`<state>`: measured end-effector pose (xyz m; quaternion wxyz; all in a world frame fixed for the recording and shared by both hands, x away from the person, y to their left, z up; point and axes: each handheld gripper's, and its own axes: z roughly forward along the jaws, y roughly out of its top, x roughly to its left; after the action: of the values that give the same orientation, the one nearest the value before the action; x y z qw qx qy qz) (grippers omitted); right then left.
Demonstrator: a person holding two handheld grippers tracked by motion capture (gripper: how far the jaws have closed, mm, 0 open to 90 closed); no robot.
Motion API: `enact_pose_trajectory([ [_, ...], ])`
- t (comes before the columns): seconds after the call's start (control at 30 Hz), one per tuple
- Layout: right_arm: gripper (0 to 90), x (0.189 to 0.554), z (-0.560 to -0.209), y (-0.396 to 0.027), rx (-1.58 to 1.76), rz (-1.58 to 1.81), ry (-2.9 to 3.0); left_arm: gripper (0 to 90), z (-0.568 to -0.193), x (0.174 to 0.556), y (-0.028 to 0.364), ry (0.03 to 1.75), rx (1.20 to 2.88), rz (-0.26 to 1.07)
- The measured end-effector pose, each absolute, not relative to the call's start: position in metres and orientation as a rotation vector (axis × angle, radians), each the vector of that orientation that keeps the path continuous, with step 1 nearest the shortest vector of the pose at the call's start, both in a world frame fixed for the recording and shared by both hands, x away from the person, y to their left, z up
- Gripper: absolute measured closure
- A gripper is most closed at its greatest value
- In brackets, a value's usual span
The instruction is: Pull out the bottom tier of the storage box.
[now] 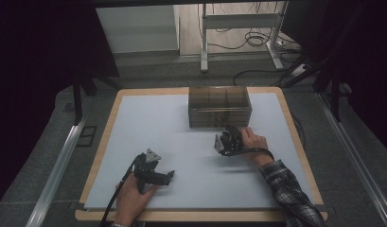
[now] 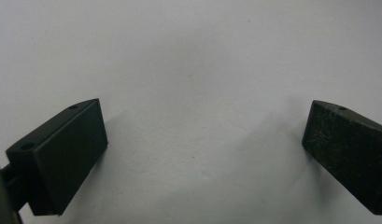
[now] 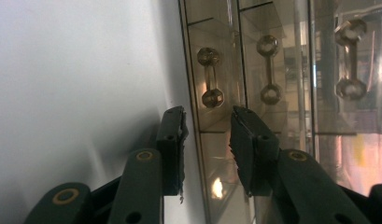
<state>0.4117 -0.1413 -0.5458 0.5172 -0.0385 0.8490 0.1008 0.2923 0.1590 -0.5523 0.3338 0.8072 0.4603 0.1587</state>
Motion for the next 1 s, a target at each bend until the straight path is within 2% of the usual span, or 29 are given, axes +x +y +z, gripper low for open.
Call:
enact_pose_trajectory([
  [0.5, 77.7, 0.424, -0.562, -0.123, -0.180, 0.108, 1.939, 0.0, -0.552, 0.292, 0.159, 1.201, 2.108, 0.416],
  [1.0, 79.6, 0.419, -0.564, -0.120, -0.182, 0.090, 1.910, 0.0, -0.552, 0.292, 0.159, 1.202, 2.107, 0.414],
])
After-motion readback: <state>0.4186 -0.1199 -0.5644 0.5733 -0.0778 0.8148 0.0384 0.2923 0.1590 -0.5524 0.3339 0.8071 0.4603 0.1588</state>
